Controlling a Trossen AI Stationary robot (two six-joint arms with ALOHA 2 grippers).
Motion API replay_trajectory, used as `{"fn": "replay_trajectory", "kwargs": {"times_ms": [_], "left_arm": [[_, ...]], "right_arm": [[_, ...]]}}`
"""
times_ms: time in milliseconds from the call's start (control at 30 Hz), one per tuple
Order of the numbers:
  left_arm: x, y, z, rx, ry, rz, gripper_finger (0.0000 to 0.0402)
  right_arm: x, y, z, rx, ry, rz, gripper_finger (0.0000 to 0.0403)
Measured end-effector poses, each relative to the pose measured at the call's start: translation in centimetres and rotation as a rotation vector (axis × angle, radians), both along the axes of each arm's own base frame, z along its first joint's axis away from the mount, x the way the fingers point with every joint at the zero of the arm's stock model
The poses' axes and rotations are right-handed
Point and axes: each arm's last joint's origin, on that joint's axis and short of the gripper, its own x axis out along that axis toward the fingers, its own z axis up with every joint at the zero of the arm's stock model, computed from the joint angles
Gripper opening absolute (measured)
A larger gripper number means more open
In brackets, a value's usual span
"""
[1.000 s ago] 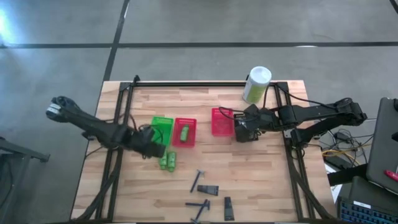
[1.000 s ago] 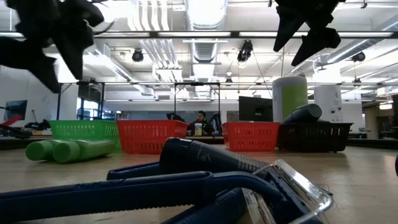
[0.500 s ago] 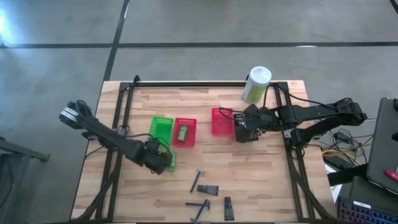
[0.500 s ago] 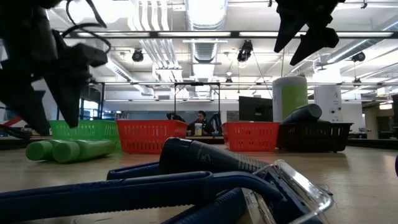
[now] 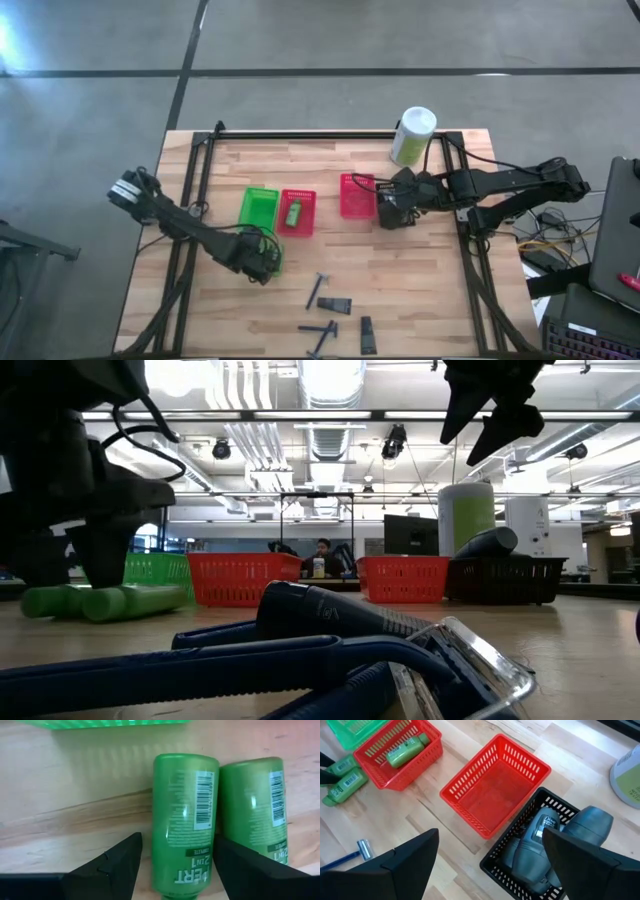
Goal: Pick & Place Travel size toiletries
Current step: Put the green shampoo into the left red basket
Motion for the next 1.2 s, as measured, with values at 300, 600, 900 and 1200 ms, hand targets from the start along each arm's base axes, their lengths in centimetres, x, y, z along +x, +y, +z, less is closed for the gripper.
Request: {"fn": "replay_trajectory", "kwargs": {"times_ms": [300,600,900,1200], "left_arm": [[-0.2,0.1,0.6,-0.002,-0.011,-0.098,0.0129],[-0.4,-0.8,7.0,-0.014,-0.212,-0.185,0.014],[2.2,5.0,11.0,0.249,-0.323,-0.14,0.0143],[5.9,12.1,8.3,0.182,-0.279,-0.103,0.0156]], "right_arm": [[0.0,0.0,0.0,-0.005,-0.001,0.008,0.033],[0.0,0.0,0.0,-0.006,0.0,0.009,0.0312],[0.0,0.0,0.0,-0.019,0.003,0.015,0.0317],[0.0,0.0,0.0,0.007,-0.015,-0.031,0.0348]]}}
